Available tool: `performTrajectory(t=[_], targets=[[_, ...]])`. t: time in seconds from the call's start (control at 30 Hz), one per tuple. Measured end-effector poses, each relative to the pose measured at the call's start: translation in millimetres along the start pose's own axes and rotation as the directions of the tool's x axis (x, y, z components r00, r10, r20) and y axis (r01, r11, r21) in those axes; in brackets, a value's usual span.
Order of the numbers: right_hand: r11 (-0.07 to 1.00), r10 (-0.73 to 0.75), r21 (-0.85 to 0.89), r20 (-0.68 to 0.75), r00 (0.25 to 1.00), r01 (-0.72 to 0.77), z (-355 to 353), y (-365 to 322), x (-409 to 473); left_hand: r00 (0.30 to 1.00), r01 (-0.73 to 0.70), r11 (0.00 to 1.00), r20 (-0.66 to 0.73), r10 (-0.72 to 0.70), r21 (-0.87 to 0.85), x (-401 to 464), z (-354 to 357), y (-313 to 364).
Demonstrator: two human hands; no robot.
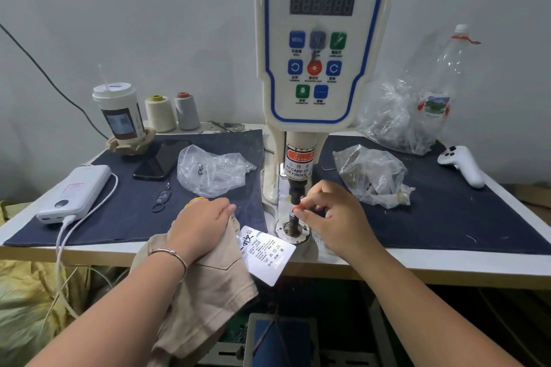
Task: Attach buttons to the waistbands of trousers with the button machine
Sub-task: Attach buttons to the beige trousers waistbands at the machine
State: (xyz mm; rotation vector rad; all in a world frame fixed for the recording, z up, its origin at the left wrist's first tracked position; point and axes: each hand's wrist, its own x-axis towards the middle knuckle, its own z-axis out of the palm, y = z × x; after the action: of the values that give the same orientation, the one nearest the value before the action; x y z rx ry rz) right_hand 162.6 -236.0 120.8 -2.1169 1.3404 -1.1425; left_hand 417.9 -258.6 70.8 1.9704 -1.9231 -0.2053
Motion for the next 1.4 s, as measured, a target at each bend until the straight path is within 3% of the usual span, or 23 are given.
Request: performTrajectory(t=[0.2,0.3,0.37,0.43,0.5,0.63,0.77,0.83,0.97,1.1,1.27,1.4], targets=[[0.998,0.056,0.008,-0.045,0.997,-0.056,-2.3,-2.4,-7.6,0.999,0.008,1.0,0.048,-0.007,-0.029,-3.6,-9.2,6.8],[0.997,0.059,0.061,-0.128,0.99,-0.051,-14.3,-4.5,-20.3,0.997,0.001,0.977,0.078,0.016,-0.211,-9.7,-29.4,12.5],[0.988,0.085,0.143,-0.146,0.986,-0.063,-26.7,-11.8,-31.3,0.99,-0.019,0.904,0.115,0.076,-0.426,-21.4,-52.8,17.5],[0.975,0.081,0.214,-0.105,0.991,-0.057,-35.3,-24.0,-40.8,0.957,-0.013,0.764,0.214,0.196,-0.645,-38.1,-80.7,25.4],[0.959,0.075,0.276,-0.019,0.997,-0.067,-38.7,-41.8,-46.7,0.896,0.019,0.675,0.313,0.316,-0.738,-55.2,-105.3,37.0],[0.888,0.006,0.449,0.197,0.98,-0.096,-40.9,-84.9,-54.2,0.817,-0.035,0.678,0.37,0.443,-0.734,-79.6,-134.8,65.3],[0.792,-0.018,0.585,0.304,0.953,-0.172,-46.5,-107.2,-61.9,0.799,-0.125,0.694,0.343,0.494,-0.709,-95.1,-151.3,88.2],[0.768,-0.002,0.597,0.362,0.932,-0.231,-50.9,-108.5,-64.8,0.805,-0.156,0.686,0.311,0.505,-0.71,-100.4,-155.2,95.4],[0.819,-0.023,0.513,0.476,0.879,-0.257,-64.1,-104.4,-71.7,0.843,-0.196,0.644,0.209,0.496,-0.739,-107.6,-157.9,102.1],[0.698,0.033,0.64,0.417,0.908,-0.32,-80.5,-96.7,-72.9,0.82,-0.2,0.601,0.204,0.535,-0.774,-114.7,-155.4,104.6],[0.639,0.04,0.711,0.351,0.935,-0.294,-91.7,-91.0,-71.2,0.811,-0.193,0.582,0.206,0.548,-0.79,-119.0,-139.2,110.5],[0.521,0.039,0.715,0.525,0.85,-0.466,-97.5,-79.7,-70.4,0.763,-0.192,0.506,0.197,0.615,-0.841,-120.0,-127.0,102.2]])
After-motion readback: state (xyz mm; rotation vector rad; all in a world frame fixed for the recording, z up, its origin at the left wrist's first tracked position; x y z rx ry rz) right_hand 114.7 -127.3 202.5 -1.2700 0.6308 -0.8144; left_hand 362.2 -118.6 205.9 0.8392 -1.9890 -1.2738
